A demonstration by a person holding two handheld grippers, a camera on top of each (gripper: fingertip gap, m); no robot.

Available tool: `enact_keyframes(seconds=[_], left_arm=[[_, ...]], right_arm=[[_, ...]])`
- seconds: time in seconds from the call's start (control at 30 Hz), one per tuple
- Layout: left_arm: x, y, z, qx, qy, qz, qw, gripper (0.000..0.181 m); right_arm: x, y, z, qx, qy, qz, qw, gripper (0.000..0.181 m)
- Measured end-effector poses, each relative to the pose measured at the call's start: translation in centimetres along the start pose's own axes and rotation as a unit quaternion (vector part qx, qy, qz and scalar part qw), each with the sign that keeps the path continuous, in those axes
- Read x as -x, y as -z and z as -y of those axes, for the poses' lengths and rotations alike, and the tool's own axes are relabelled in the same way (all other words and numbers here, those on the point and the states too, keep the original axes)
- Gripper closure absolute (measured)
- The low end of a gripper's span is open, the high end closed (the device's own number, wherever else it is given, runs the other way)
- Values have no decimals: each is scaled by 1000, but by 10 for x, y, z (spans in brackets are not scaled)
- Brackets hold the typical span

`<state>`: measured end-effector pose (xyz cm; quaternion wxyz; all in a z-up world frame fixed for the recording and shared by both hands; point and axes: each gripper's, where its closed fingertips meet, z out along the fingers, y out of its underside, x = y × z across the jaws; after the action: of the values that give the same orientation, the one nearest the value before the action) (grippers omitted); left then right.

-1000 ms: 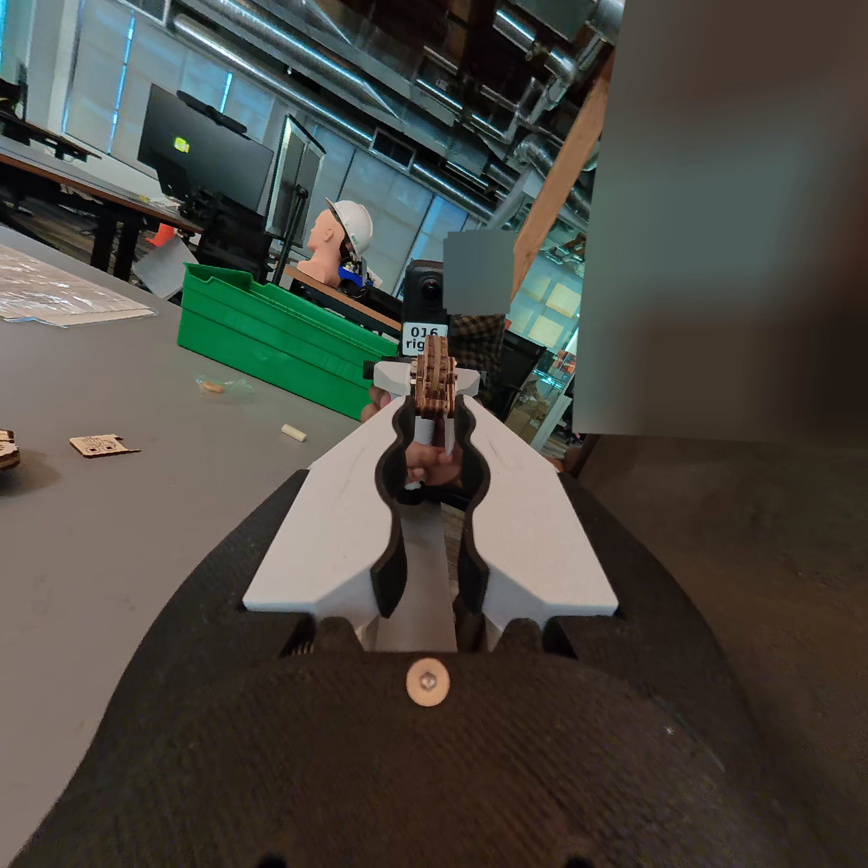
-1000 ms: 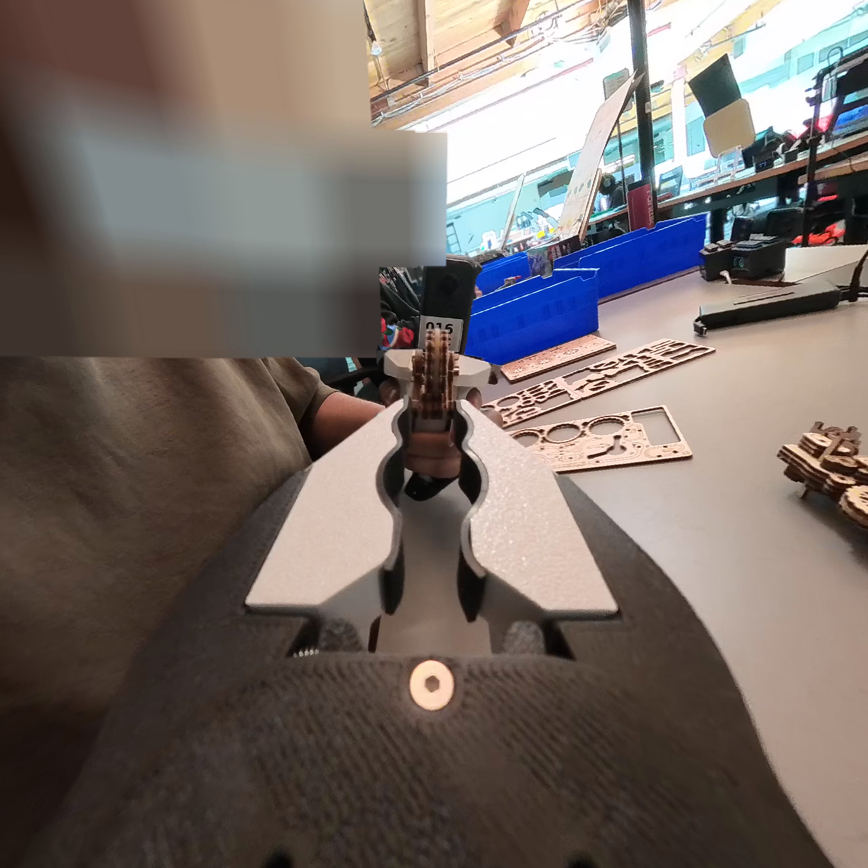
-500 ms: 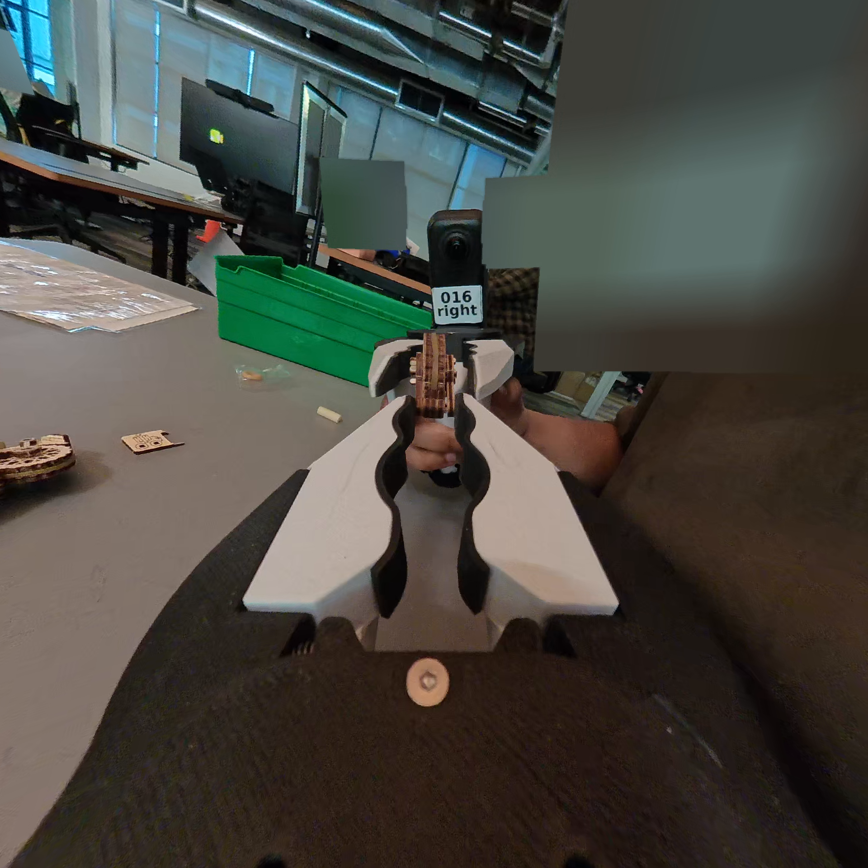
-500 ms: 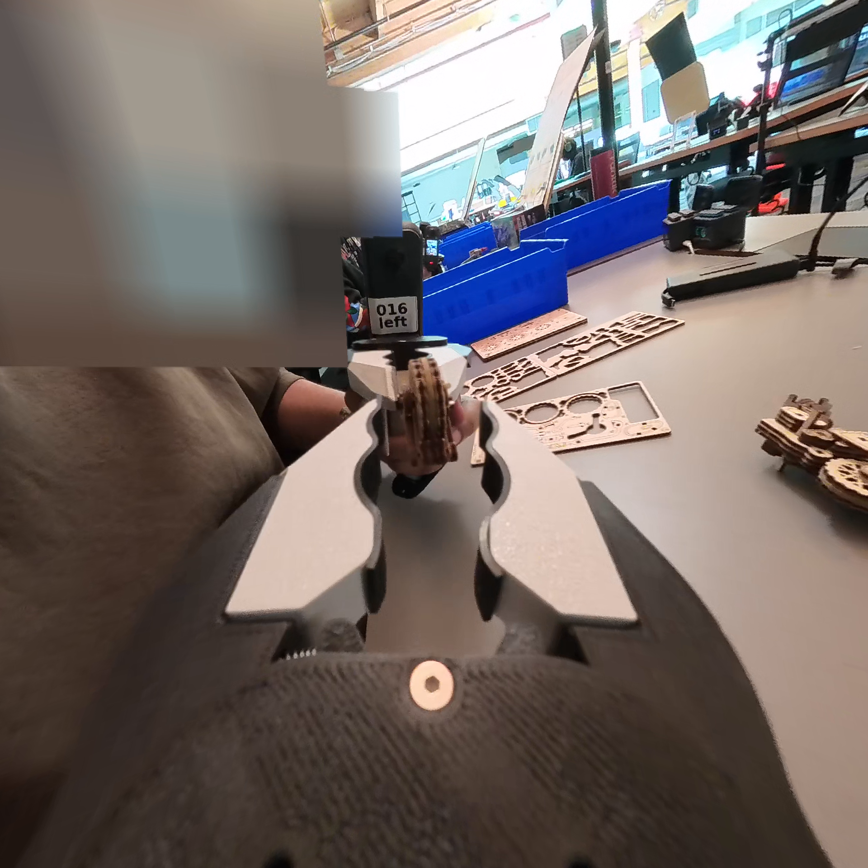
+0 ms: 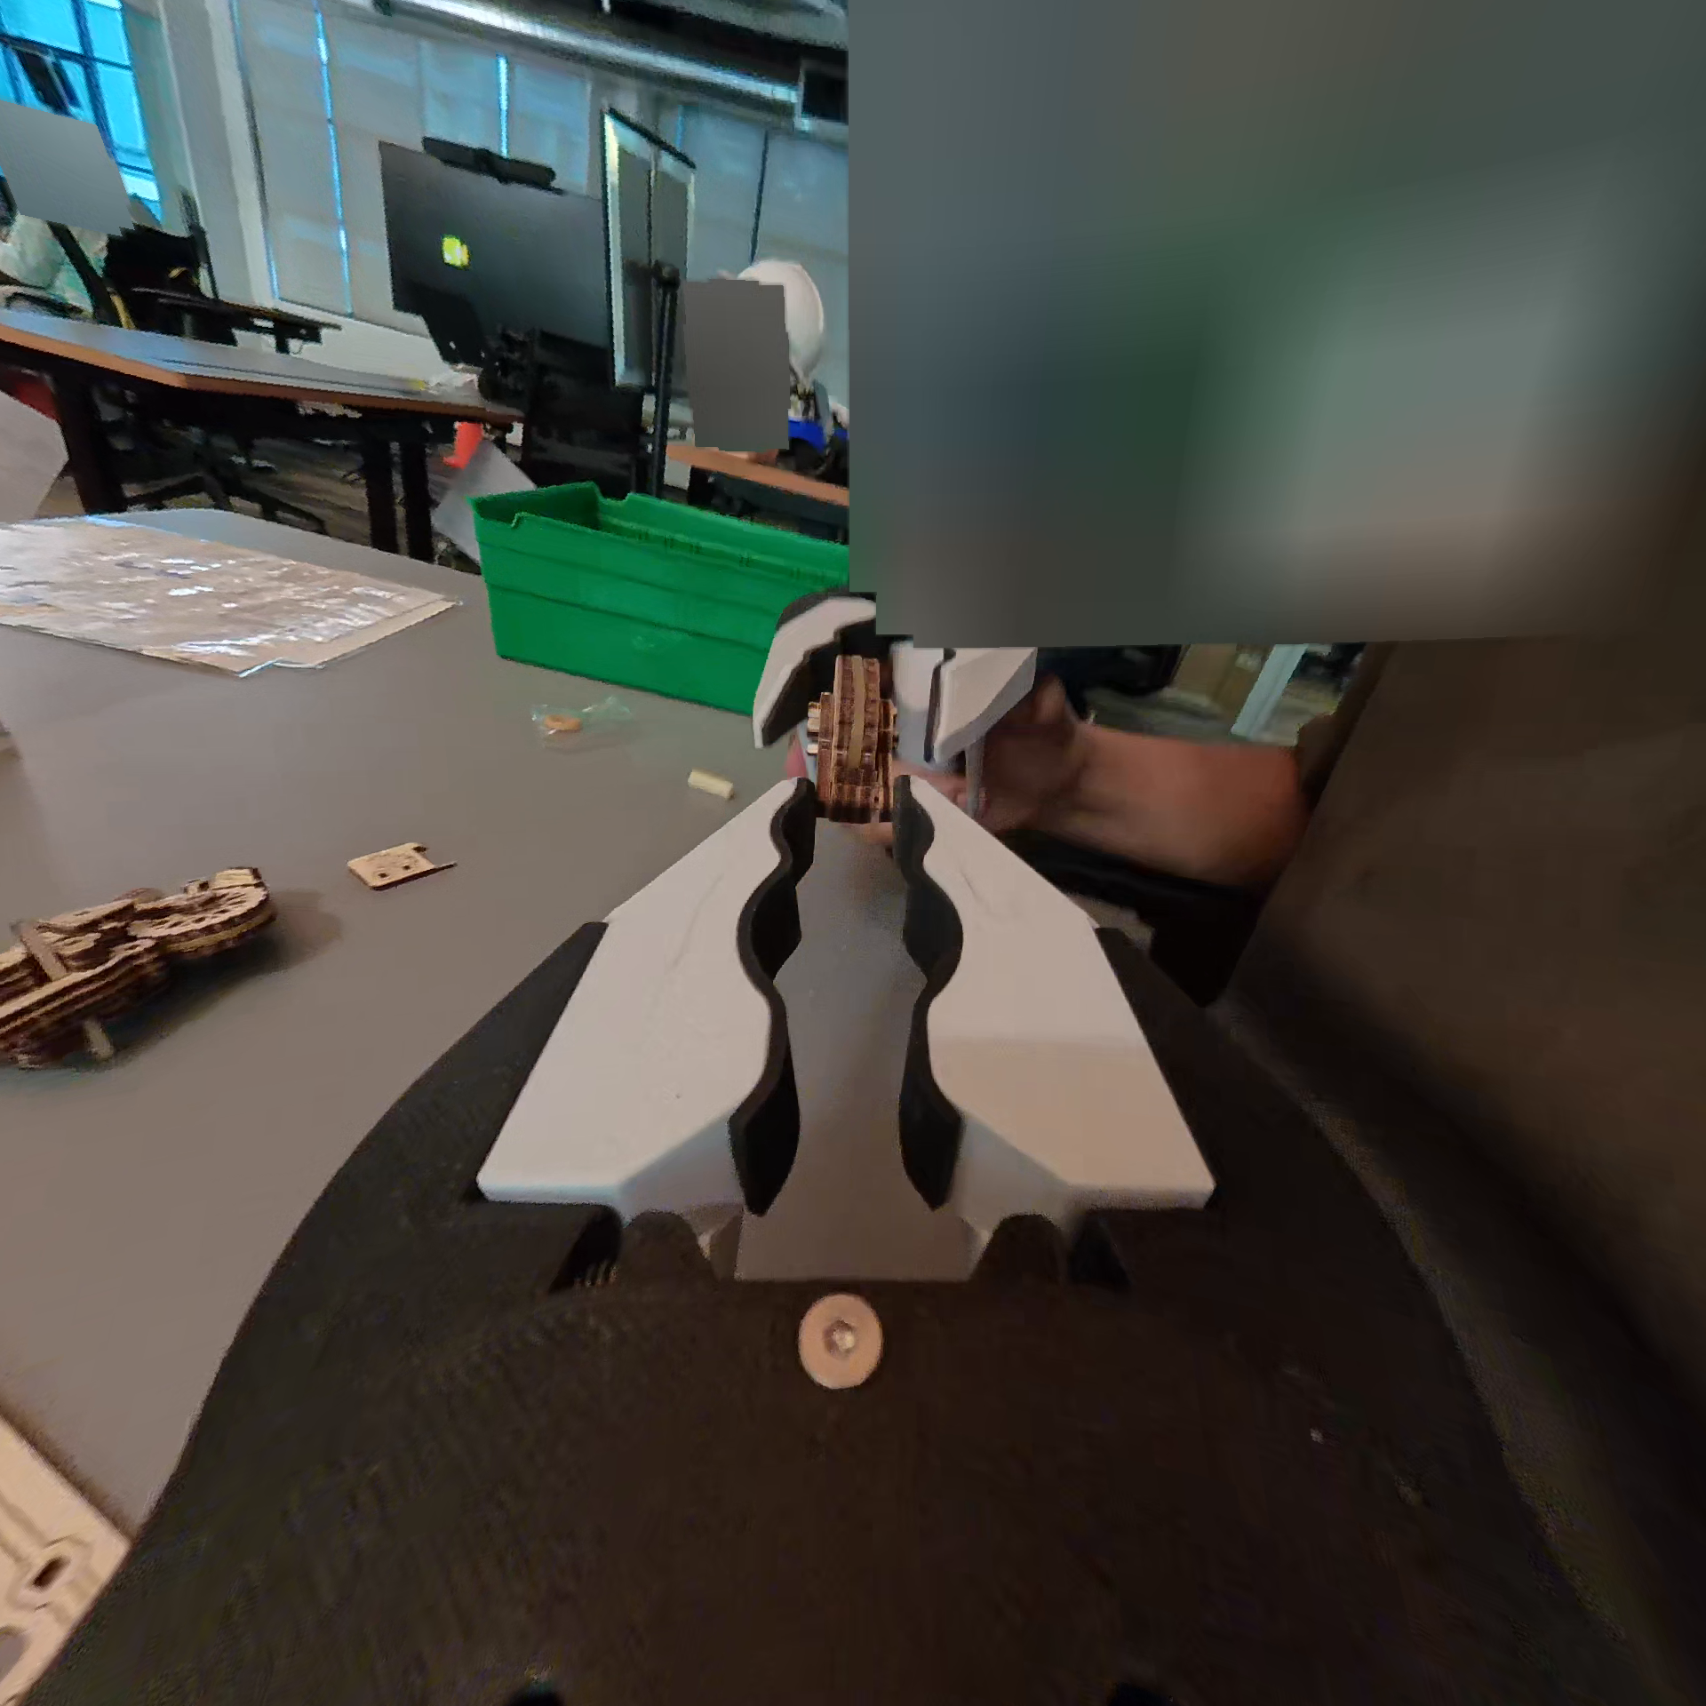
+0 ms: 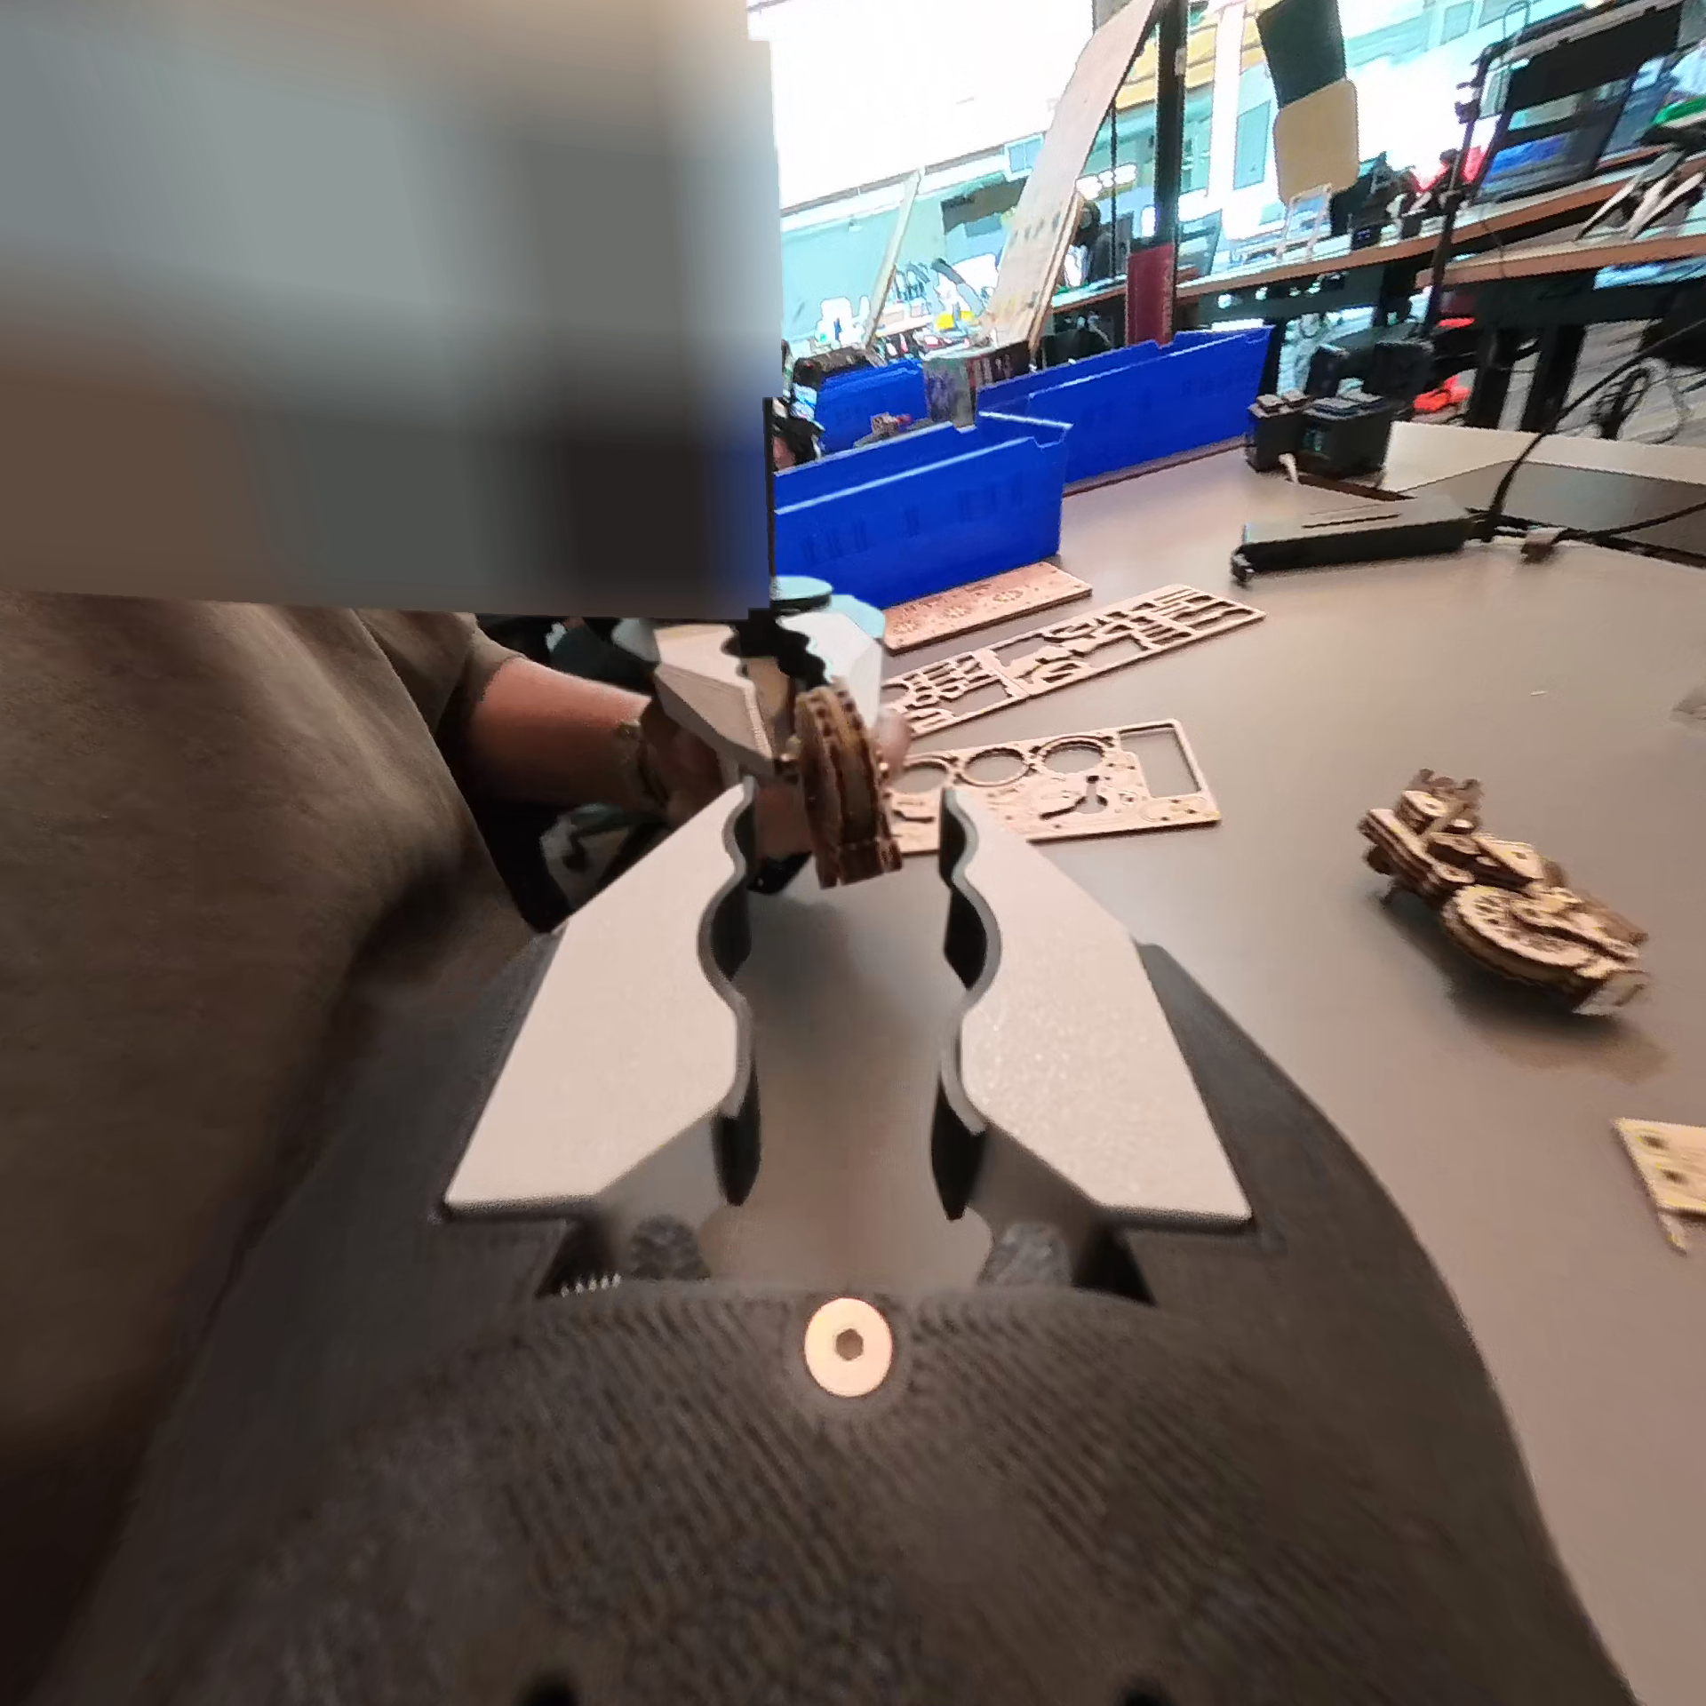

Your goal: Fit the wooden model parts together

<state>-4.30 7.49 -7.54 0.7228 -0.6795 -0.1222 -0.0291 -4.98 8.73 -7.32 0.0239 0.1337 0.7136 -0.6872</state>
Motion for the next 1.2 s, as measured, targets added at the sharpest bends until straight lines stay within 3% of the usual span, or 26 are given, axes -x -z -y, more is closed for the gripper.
enact_keyframes(seconds=[0.27,0.4,0.63,1.03,1.2], left_arm=[[8,-9,-37,122,-119,62,983,166],[8,-12,-46,148,-163,76,972,166],[7,-13,-56,177,-208,84,958,166],[1,-16,-72,218,-243,78,942,167],[-2,-17,-77,231,-256,74,936,167]], right_arm=[[-1,1,-20,127,130,-69,981,143],[-3,-2,-38,223,247,-126,934,146],[-5,0,-60,335,355,-160,858,151],[-2,0,-79,390,405,-156,812,155],[-2,-1,-88,402,407,-146,807,161]])
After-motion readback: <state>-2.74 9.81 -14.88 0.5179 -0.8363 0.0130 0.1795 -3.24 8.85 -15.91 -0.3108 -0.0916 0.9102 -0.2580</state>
